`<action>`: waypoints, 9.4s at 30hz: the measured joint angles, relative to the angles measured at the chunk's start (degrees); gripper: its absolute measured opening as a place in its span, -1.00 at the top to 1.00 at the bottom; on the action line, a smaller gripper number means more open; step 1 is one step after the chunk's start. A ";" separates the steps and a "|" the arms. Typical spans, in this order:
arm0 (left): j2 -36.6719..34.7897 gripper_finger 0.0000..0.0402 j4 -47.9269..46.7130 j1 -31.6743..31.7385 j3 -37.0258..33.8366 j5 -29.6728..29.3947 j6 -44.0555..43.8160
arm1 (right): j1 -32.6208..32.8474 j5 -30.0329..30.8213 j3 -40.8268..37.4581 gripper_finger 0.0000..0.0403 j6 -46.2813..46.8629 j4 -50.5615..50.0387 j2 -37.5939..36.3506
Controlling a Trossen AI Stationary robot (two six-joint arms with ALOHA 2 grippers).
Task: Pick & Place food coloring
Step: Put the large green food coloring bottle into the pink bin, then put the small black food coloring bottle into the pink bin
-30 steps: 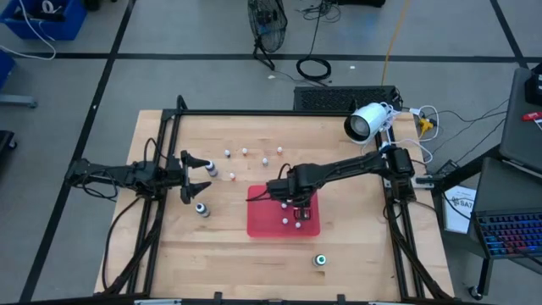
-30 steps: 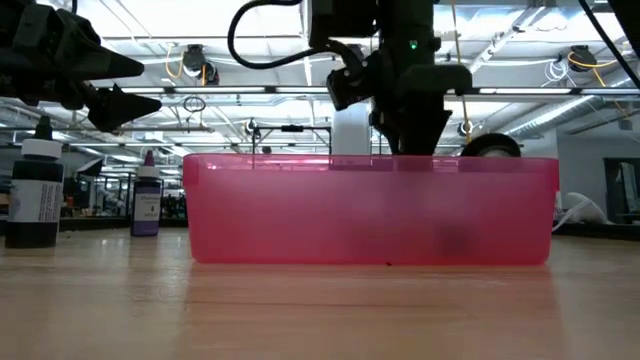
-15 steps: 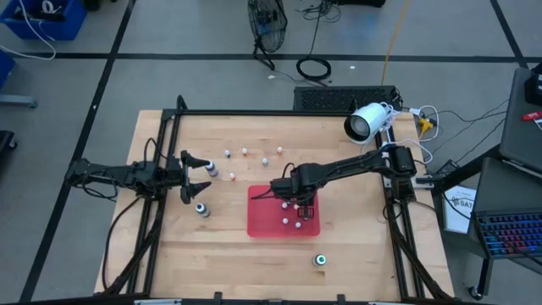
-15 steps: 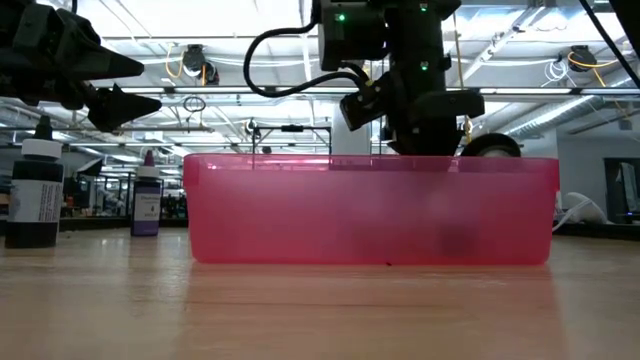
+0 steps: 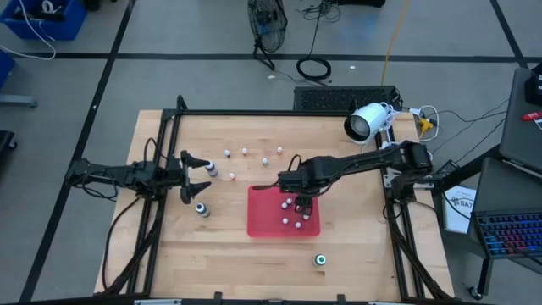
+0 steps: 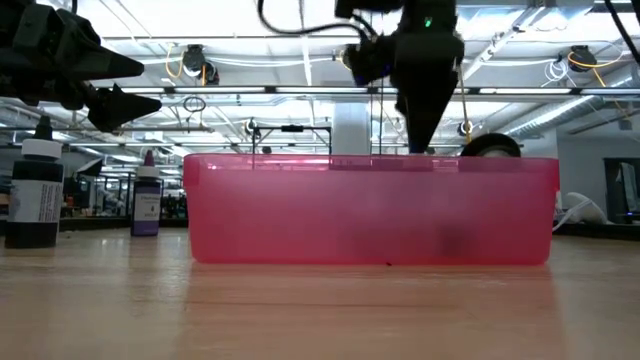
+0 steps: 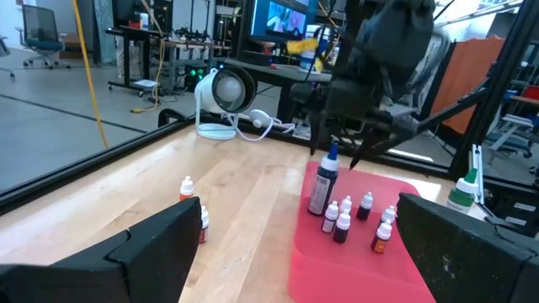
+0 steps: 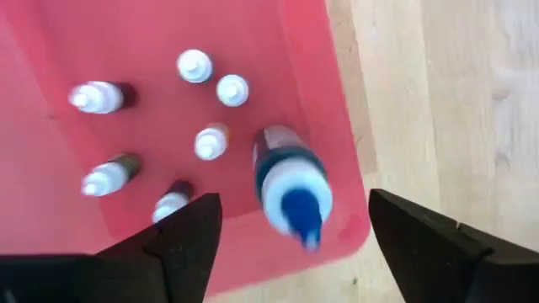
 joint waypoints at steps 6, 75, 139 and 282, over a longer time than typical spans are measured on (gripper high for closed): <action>0.01 -0.95 0.00 0.01 0.00 -0.01 0.00 | 5.72 -10.87 0.03 -0.37 13.23 -1.57 -6.19; 0.00 -0.95 -0.01 0.00 0.00 -0.01 0.00 | 32.70 -3.90 0.11 -0.04 41.17 6.91 0.40; 0.00 -0.95 -0.02 -0.01 0.00 0.00 0.00 | 30.51 -4.33 -7.57 0.39 26.21 24.03 -3.90; 0.00 -0.95 0.00 0.00 0.00 -0.01 0.00 | 18.32 -0.93 -87.62 -0.06 -7.45 91.89 -81.50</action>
